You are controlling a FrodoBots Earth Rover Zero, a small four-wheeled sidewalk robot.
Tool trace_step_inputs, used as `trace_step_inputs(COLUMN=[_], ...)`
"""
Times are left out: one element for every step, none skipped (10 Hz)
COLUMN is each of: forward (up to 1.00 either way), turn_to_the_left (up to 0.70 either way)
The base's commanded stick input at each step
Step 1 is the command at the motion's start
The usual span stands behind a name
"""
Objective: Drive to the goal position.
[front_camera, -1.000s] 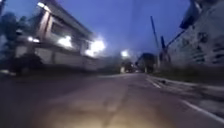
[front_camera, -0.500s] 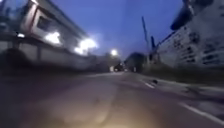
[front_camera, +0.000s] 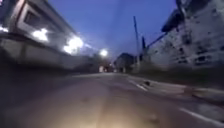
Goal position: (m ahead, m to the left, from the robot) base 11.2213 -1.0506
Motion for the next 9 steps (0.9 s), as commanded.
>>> trace_step_inputs(forward=[0.70, 0.70, 0.70, 0.70, 0.70, 0.70, 0.70, 0.70, 0.70], turn_to_the_left=[0.00, 0.00, 0.00, 0.00, 0.00, 0.00, 0.00, 0.00, 0.00])
